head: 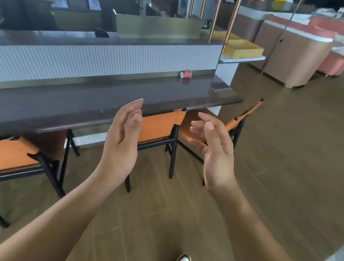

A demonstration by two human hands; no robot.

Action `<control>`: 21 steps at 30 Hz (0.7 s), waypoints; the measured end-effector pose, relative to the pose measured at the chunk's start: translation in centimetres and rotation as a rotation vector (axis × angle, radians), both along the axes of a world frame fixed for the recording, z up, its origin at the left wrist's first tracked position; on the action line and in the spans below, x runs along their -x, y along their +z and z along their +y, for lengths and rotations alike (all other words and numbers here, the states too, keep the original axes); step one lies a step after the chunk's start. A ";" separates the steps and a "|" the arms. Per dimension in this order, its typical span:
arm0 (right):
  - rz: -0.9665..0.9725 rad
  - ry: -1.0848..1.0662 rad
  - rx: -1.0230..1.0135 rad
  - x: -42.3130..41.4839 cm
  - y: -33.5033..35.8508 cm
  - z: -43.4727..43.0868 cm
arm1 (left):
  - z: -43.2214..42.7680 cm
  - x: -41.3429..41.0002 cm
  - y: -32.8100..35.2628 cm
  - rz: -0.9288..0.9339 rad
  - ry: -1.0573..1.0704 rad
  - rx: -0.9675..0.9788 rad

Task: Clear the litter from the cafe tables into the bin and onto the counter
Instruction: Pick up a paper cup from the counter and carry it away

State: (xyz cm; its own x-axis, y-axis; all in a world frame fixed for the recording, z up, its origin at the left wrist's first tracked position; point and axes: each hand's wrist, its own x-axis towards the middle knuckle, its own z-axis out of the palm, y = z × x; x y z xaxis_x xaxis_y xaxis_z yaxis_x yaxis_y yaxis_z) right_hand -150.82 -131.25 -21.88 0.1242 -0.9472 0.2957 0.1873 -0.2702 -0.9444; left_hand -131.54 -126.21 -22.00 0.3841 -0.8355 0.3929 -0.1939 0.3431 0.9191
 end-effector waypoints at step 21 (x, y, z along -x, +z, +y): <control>0.053 -0.037 -0.026 7.3 0.9 -37.1 | -36.9 7.3 0.0 0.126 -0.057 -0.009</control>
State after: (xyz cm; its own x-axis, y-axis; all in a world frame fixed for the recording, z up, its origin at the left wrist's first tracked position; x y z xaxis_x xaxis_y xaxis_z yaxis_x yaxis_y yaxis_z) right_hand -158.16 -168.38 -20.97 0.1041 -0.9588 0.2643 0.1268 -0.2508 -0.9597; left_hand -138.84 -163.11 -21.96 0.3814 -0.8608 0.3370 -0.0570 0.3420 0.9380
